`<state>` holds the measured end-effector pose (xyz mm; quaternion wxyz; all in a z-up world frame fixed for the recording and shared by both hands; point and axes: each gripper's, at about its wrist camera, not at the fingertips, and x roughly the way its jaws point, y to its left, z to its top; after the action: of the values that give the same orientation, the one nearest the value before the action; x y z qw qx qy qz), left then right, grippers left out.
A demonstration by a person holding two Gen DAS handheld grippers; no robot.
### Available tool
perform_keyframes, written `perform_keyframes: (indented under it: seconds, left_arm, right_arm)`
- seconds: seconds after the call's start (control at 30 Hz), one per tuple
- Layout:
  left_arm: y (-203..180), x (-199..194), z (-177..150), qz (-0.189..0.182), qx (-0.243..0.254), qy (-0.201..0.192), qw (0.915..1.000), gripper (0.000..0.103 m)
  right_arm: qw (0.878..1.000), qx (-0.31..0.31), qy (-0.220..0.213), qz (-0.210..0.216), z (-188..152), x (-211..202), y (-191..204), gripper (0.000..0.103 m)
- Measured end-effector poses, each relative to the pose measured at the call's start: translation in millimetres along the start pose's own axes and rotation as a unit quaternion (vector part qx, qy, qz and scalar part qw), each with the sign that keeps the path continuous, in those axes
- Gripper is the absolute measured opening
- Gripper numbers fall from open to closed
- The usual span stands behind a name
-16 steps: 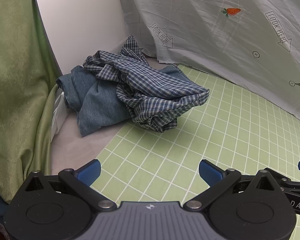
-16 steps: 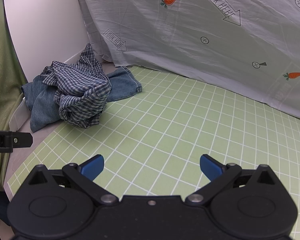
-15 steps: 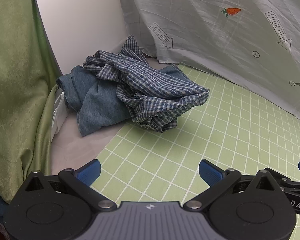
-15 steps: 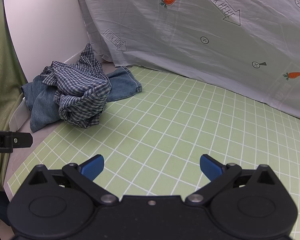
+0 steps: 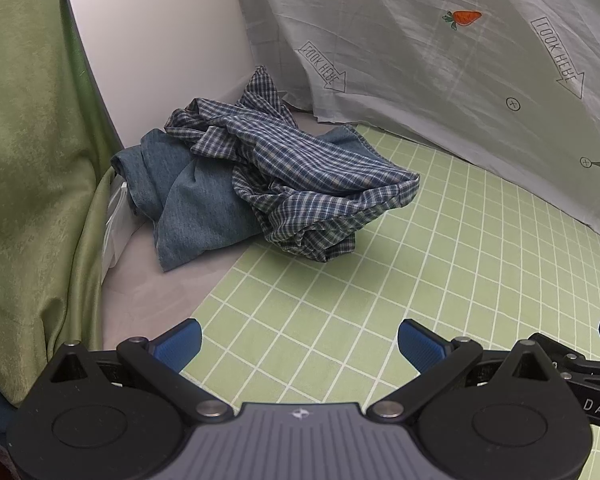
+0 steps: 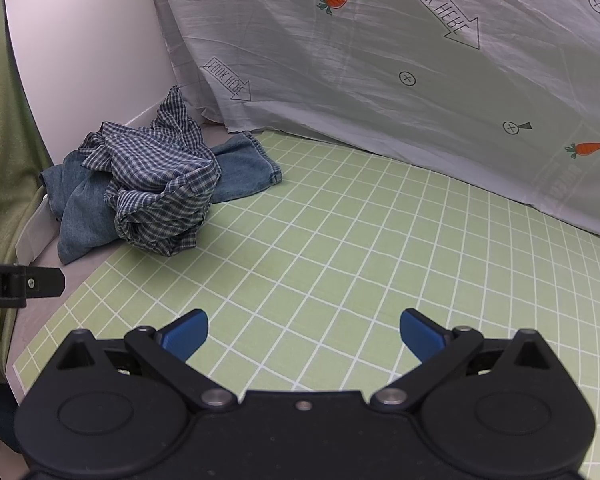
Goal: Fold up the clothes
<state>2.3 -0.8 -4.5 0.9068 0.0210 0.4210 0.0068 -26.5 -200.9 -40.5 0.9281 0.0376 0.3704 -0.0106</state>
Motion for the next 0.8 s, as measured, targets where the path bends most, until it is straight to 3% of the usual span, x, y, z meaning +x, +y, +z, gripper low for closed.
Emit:
perform_keyframes:
  seconds: [0.8]
  left_arm:
    - [2.1, 1.0, 0.6, 0.001, 0.001, 0.005, 1.0000, 0.103]
  right_arm:
    - [1.000, 0.000, 0.002, -0.002, 1.3, -3.7, -1.6, 0.103]
